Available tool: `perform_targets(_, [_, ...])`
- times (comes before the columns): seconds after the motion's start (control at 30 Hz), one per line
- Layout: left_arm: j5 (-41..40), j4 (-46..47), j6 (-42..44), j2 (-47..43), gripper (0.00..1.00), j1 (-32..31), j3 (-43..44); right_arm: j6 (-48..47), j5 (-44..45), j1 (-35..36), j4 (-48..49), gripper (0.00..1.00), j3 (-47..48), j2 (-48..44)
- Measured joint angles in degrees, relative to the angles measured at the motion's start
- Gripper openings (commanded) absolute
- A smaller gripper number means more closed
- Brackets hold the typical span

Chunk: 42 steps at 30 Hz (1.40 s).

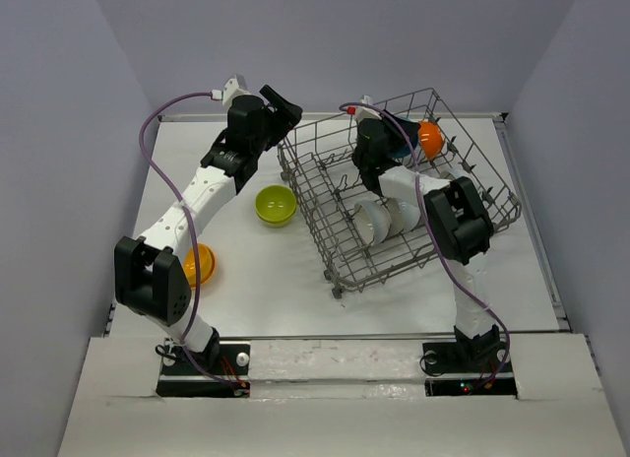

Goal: Load the bowls into the dish rack
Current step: Place the bowl in the dish rack, then pick up the bowl from the dish rack.

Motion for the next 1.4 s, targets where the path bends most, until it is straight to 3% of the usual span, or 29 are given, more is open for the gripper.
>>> perform_targets(0.43, [-0.02,0.0,0.0,0.0,0.82,0.0,-0.02,7.91,-1.36,0.0,-8.22,0.65,-0.02,-0.98])
perform_targets(0.7, [-0.07,0.0,0.2,0.0,0.82,0.0,-0.02,15.34,-3.52,0.0,-14.38,0.73,-0.09,-8.31])
perform_targets(0.93, [-0.2,0.02,0.44,0.0,0.82,0.0,-0.02,21.92,-6.93,0.0,-20.35,0.73,-0.22,-15.45])
perform_targets(1.2, [-0.57,0.02,0.81,0.0,0.82,0.0,-0.02,39.28,-29.27,-1.68,-35.71,0.75,-3.76,-32.83])
perform_targets(1.4, [-0.96,0.02,1.14,0.0,0.82,0.0,-0.02,49.53,-48.72,-13.0,-40.33,0.76,-4.61,-36.74])
